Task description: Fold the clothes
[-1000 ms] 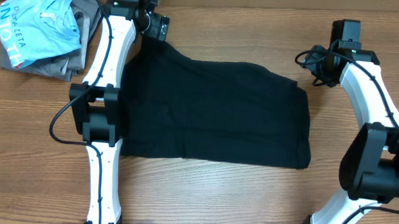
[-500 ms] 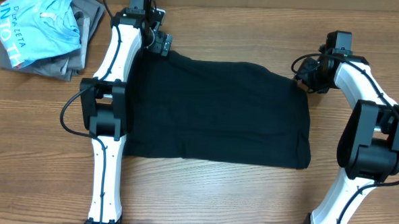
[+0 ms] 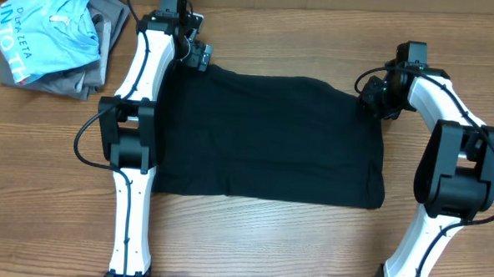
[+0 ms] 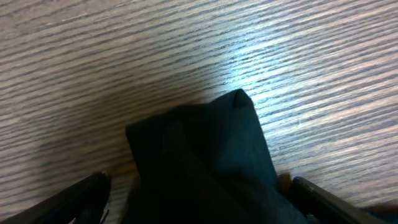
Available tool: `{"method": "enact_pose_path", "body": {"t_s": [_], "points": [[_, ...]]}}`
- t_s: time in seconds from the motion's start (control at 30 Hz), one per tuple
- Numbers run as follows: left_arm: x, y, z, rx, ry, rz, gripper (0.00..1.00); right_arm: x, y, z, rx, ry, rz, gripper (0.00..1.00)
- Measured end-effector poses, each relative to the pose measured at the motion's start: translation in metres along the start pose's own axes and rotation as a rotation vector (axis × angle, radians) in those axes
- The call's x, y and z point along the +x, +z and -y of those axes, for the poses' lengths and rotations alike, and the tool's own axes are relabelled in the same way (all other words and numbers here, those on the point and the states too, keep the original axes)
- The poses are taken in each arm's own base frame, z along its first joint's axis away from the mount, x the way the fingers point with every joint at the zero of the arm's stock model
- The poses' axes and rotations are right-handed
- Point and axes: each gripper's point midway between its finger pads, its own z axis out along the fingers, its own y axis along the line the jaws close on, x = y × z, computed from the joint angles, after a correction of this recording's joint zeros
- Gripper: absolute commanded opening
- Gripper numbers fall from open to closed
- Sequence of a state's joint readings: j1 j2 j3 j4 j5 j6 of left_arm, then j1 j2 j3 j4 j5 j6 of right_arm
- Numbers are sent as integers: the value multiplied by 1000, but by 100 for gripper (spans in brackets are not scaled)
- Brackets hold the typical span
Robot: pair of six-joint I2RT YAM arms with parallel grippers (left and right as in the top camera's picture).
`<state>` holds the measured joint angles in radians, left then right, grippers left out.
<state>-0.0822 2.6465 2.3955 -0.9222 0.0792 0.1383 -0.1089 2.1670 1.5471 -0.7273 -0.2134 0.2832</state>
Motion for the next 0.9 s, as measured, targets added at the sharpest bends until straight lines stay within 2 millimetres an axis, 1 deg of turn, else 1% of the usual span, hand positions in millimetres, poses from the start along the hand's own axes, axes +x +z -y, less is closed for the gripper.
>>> {"method": "enact_pose_path", "body": {"t_s": [0.07,0.1,0.13,0.17,0.23,0.3,0.5,0.63,0.77,0.83,0.9], "points": [[1,0,-1,0,-2,-3,95,0,1,-1,-3,-1,-2,34],[1,0,-1,-1,-3,-3,95,0,1,-1,-4,0,-2,31],[2,0,-2,-1,-4,-5,95,0,1,-1,-5,0,-1,27],[2,0,-2,-1,-4,-6,95,0,1,-1,-4,-1,-2,20],[2,0,-3,-1,-5,-5,95,0,2,0,2,1,-1,13],[2,0,-3,-1,-5,-6,95,0,4,1,20,-5,3,4],[2,0,-3,-1,-5,-6,93,-1,6,-3,75,-34,27,4],[2,0,-3,-2,-6,-6,87,-2,6,-4,94,-29,39,4],[4,-2,-3,0,-6,-15,85,-6,3,-2,118,-9,27,4],[5,-4,-2,1,-7,-25,79,-11,-1,0,141,-2,25,4],[3,-9,-2,1,-7,-27,75,-20,-10,1,164,2,39,4]]}}
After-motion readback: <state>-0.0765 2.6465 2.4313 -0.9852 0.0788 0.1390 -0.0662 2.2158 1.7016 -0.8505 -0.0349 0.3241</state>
